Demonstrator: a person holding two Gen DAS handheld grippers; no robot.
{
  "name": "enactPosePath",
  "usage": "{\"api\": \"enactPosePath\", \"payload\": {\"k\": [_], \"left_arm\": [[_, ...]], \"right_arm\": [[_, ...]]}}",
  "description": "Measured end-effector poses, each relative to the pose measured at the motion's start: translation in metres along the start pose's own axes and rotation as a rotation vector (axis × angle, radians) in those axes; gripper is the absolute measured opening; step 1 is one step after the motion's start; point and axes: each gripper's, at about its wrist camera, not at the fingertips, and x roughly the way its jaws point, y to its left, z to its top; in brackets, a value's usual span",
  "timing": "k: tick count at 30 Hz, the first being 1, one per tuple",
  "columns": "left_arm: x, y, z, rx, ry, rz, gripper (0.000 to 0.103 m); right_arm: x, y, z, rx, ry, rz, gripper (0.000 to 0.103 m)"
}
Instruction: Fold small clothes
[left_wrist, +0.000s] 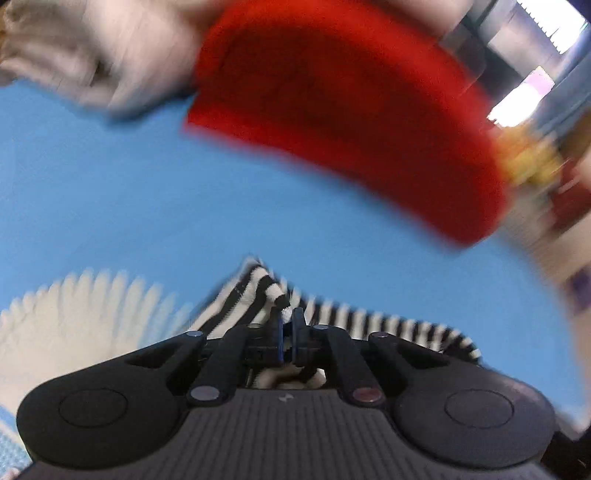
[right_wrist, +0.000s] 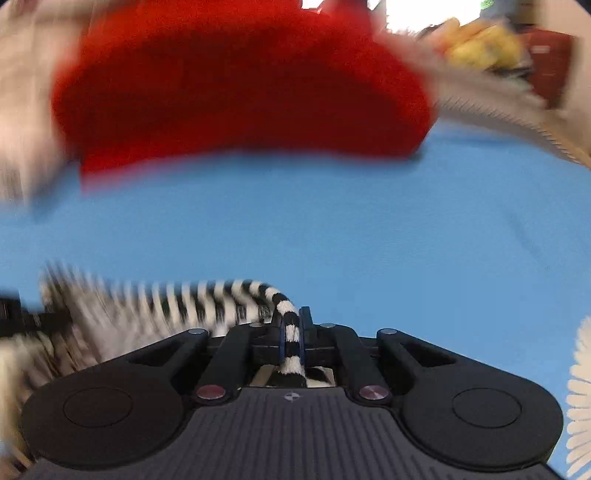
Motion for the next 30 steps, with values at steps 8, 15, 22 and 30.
{"api": "enactPosePath", "payload": {"k": [8, 15, 22, 30], "left_arm": [[-0.197, 0.041, -0.119, 0.445, -0.032, -0.230, 0.017], [-0.254, 0.165, -0.221, 0.267, 0.195, 0.038, 0.076], [-0.256, 0.084, -0.171, 0.167, -0.003, -0.141, 0.103], [-0.144, -0.020, -0.144, 0.332, 0.075, -0.201, 0.102]], "right_arm": [[-0.243, -0.106, -0.103, -0.231, -0.126, 0.340, 0.020], [-0.299, -0.204, -0.199, -0.009, 0.145, 0.031, 0.079], [-0.284, -0.123, -0.158, -0.068, 0.017, 0.246, 0.085], [-0.200, -0.069, -0.119, -0.138, 0.099, 0.296, 0.091]]}}
